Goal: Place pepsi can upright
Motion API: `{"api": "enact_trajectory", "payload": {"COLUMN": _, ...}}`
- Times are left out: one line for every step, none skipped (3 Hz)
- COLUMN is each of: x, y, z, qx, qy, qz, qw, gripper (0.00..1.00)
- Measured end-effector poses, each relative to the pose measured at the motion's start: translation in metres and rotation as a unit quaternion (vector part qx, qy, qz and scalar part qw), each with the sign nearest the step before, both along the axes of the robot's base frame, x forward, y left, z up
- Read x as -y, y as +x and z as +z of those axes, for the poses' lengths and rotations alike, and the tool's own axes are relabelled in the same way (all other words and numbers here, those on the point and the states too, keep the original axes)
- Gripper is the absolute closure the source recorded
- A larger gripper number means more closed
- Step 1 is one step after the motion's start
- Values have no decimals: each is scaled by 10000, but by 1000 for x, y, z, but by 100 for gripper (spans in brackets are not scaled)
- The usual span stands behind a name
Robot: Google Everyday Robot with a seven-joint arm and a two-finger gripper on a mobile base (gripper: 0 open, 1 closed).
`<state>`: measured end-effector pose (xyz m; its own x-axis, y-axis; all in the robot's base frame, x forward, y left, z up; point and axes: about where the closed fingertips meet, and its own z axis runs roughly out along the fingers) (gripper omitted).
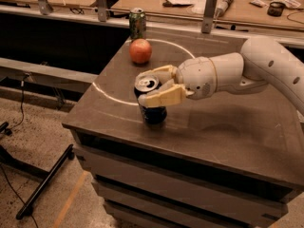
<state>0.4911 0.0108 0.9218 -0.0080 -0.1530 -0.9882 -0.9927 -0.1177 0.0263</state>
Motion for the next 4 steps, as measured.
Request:
{"api": "enact_trajectory", "payload": {"x": 0, "y": -1, "z": -6, "qx": -175, "qy": 21, "qz": 70, "qw": 9998, "gripper": 15}}
{"api": "enact_trajectory", "payload": {"x": -4, "y": -1, "z": -14, "qx": -382, "qy": 61, "qz": 231, "qw": 9990, "gripper": 0}}
{"api": "enact_trajectory", "payload": {"x": -10, "y": -2, "z": -20, "qx": -531, "qy": 64, "qz": 392, "qw": 9978, "gripper": 0}}
{"api": "enact_trajectory", "payload": {"x": -3, "y": -1, "z": -19, "qx": -550, "qy": -3, "qz": 377, "qw": 9978, "gripper": 0}}
